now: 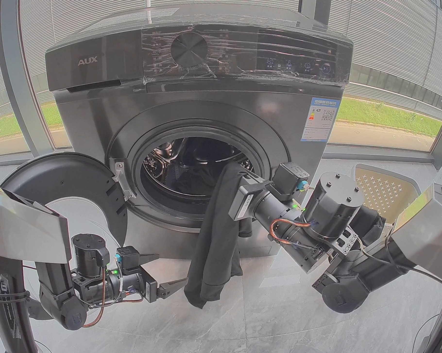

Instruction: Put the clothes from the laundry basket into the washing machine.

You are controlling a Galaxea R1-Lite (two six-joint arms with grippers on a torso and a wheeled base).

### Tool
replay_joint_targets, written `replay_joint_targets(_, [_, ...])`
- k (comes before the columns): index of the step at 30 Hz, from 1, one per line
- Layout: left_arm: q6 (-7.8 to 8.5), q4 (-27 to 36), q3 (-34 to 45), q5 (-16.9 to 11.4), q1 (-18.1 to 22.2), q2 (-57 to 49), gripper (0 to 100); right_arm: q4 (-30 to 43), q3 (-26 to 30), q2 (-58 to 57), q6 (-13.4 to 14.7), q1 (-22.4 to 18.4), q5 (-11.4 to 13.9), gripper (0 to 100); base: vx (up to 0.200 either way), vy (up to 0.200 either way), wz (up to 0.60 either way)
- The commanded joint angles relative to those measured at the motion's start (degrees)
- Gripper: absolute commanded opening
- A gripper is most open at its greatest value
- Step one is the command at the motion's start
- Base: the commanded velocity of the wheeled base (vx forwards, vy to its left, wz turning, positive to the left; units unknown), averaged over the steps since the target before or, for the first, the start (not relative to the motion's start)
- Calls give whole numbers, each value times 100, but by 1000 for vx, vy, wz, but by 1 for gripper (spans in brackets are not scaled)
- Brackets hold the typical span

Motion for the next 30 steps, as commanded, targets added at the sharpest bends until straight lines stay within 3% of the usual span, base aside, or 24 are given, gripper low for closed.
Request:
replay_joint_targets(1, [0, -23, -10, 1, -47, 170, 100, -17, -104, -103, -1, 92, 49, 0, 0, 0, 0])
replay_joint_targets(20, [-18, -14, -440, 45, -557, 469, 100, 414, -1089, 336, -106, 188, -47, 0, 0, 0, 0])
replay_joint_targets(22, [-18, -14, -669, 71, -592, 680, 100, 475, -1229, 433, -115, 188, -162, 0, 0, 0, 0])
replay_joint_targets(30, [-53, -14, -1223, 273, -601, 1049, 100, 475, -1361, 626, -106, 197, -223, 0, 0, 0, 0])
